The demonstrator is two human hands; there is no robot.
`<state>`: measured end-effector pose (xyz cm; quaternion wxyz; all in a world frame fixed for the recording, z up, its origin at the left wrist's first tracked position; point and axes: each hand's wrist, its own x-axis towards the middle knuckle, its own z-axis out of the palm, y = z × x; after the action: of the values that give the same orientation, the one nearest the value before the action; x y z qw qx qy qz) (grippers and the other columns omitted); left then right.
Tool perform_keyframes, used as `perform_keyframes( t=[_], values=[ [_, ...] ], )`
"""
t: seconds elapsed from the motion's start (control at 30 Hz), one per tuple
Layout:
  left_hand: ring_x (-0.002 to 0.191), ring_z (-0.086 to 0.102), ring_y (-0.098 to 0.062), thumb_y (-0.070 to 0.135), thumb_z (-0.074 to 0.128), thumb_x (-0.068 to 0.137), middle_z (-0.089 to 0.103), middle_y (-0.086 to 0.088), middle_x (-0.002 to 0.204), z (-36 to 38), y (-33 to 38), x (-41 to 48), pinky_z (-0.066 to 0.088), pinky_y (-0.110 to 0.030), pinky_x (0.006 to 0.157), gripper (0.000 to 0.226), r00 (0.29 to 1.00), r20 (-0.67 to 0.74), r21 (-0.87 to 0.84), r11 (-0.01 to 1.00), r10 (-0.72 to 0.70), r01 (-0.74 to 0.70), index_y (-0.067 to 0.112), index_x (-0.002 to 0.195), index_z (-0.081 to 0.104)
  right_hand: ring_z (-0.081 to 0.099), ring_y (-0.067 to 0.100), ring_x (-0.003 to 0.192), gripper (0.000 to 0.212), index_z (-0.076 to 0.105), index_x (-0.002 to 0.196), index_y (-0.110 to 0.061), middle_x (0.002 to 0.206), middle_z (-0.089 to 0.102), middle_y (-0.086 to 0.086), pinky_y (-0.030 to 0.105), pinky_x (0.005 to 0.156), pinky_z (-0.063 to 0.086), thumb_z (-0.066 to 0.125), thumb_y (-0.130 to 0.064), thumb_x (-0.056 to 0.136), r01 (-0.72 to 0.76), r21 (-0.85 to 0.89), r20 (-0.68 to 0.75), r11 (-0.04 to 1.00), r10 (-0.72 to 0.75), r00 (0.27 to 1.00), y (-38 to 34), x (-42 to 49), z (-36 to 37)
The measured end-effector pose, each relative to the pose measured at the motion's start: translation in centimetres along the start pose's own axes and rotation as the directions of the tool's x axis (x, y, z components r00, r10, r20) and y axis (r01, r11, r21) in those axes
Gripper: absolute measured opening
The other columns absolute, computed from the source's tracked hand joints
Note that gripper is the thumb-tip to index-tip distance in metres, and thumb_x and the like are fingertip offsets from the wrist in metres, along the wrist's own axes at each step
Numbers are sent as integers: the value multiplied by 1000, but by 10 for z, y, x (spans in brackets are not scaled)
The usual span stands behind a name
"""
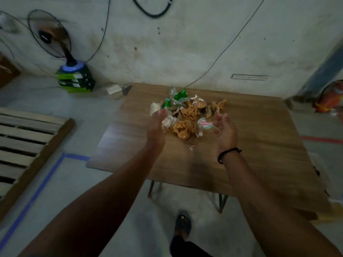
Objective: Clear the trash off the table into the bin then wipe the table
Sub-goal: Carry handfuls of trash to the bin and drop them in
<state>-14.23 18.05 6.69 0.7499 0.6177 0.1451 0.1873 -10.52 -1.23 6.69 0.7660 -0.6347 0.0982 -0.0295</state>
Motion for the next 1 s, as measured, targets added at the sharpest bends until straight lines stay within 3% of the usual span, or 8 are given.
perform_keyframes(
  t=[0.1,0.17,0.27,0.43,0.6,0.7,0.83,1.0],
  values=[
    [106,61,-21,50,51,87,66,-7,107,2,-20,39,45,-33,88,30,1000,-17,83,997,-6,8,26,95,67,61,20,108,36,63,119,-12,121,64,9,35,92,48,48,-38,98,-33,-59,38,998,35,999,29,47,20],
    [107,62,-18,45,49,93,68,-5,109,-3,-41,65,47,-34,91,35,999,-9,165,985,-42,43,18,105,67,61,28,111,29,66,110,-17,119,65,12,42,96,47,53,-38,95,-76,-108,64,991,83,994,52,70,27],
    [98,65,-5,36,45,101,69,5,103,-15,-71,99,51,-30,85,30,994,-18,294,950,-108,109,17,111,66,59,20,113,14,67,98,-28,119,66,5,32,94,47,57,-37,93,-95,-222,56,971,110,992,88,97,27],
    [90,61,7,34,43,102,64,16,97,-32,-124,134,49,-18,72,23,986,-3,465,873,-165,148,29,114,61,58,16,110,53,65,113,-19,119,65,3,40,97,49,48,-62,87,-35,-456,43,889,62,997,142,128,27],
    [103,62,-14,47,43,97,64,2,113,-23,-155,146,53,-37,84,35,969,156,505,859,-190,87,29,120,61,52,23,120,71,57,128,-11,129,58,10,45,103,43,38,-65,85,132,-668,96,732,-91,991,171,130,49],
    [95,65,-15,42,44,96,67,-1,103,-3,-151,135,56,-39,81,28,941,256,376,920,-220,113,28,110,64,52,25,119,70,57,127,-11,128,59,11,45,102,42,38,-63,85,140,-653,107,744,-93,990,171,127,65],
    [101,64,-15,50,41,94,67,-1,107,4,-155,115,54,-40,85,41,951,256,342,937,-170,75,23,117,62,52,23,122,66,60,126,-12,130,59,9,48,104,42,39,-60,85,136,-617,115,775,-83,990,170,116,68],
    [97,62,-3,53,38,93,66,17,104,-14,-143,116,52,-28,81,28,981,186,356,934,-56,-14,51,114,57,55,14,120,73,59,124,-16,126,61,3,43,104,43,36,-74,87,150,-410,49,900,-142,989,156,121,26]
  ],
)
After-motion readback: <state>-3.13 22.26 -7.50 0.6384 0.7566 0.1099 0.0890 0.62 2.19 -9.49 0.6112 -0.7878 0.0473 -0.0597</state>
